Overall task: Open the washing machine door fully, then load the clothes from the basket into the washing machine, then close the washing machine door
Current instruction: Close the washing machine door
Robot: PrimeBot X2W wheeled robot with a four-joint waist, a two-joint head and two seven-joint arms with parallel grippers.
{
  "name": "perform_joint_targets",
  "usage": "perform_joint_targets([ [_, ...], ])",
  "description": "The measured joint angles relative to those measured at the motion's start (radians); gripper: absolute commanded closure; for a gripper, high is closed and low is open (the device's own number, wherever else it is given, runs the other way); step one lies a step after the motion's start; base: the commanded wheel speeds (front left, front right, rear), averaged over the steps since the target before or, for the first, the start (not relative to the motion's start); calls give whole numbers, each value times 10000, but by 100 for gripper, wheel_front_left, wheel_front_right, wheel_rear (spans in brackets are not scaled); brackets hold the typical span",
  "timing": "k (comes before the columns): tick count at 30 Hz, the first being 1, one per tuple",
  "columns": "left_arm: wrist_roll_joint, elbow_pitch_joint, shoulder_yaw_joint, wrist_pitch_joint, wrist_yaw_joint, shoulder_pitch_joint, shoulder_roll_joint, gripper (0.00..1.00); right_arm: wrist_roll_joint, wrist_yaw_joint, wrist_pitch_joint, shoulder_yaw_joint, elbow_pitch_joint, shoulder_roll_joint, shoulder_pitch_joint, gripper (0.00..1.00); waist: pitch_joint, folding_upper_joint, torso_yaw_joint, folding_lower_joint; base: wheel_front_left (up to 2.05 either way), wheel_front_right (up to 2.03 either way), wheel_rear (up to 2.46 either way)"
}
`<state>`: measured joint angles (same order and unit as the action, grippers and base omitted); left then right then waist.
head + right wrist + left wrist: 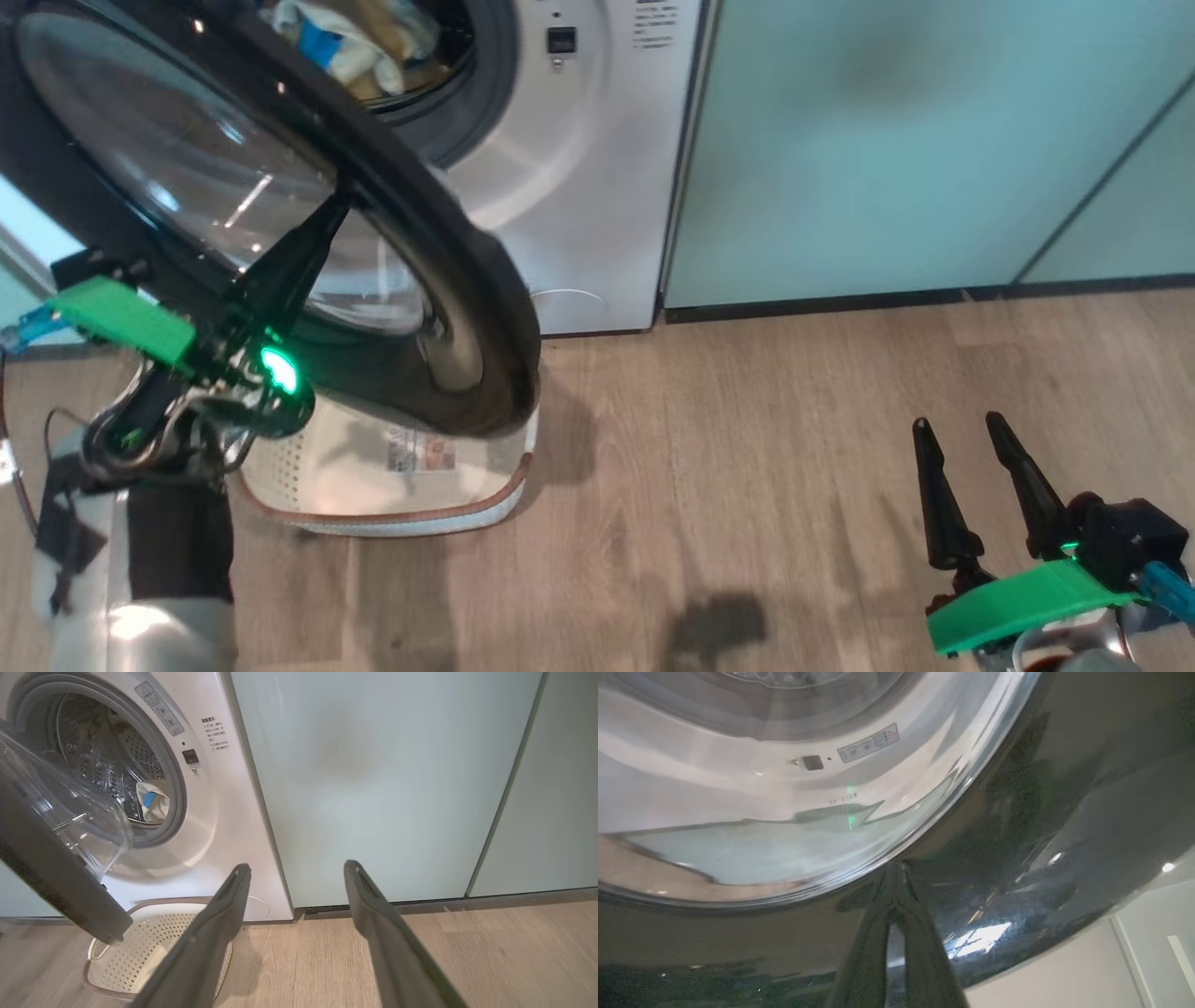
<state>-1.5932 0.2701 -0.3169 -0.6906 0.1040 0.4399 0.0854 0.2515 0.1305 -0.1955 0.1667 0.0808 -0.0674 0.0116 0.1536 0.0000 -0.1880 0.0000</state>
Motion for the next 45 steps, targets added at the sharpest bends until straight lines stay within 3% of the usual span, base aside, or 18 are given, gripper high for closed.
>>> perform_joint_targets([
  [17, 359, 1237, -13, 1014, 178, 1542, -125, 100, 130, 0, -255, 12, 345, 58, 393, 0, 356, 0, -656, 0, 0, 0, 0],
  [35, 869, -786, -389, 2088, 196, -17, -134, 100, 109, 0, -366, -397, 389, 109, 395, 0, 273, 0, -111, -1, 0, 0, 0],
  [36, 1039, -932, -366, 2253, 196, -158, -134, 85, 109, 0, -372, -433, 387, 115, 393, 0, 262, 0, -61, -1, 0, 0, 0],
  [37, 1317, -1089, -341, 2433, 196, -310, -132, 52, 109, 0, -395, -468, 385, 115, 393, 0, 255, 0, -11, -1, 0, 0, 0],
  [38, 1580, -1248, -328, 2625, 196, -463, -130, 0, 109, 0, -435, -468, 385, 115, 393, 0, 246, 0, 32, -1, 0, 0, 0],
  [45, 4130, -2343, 399, 4610, 199, -1452, -132, 0, 33, 0, -433, -506, 378, 121, 392, 0, 179, 0, 234, -1, 0, 0, 0],
])
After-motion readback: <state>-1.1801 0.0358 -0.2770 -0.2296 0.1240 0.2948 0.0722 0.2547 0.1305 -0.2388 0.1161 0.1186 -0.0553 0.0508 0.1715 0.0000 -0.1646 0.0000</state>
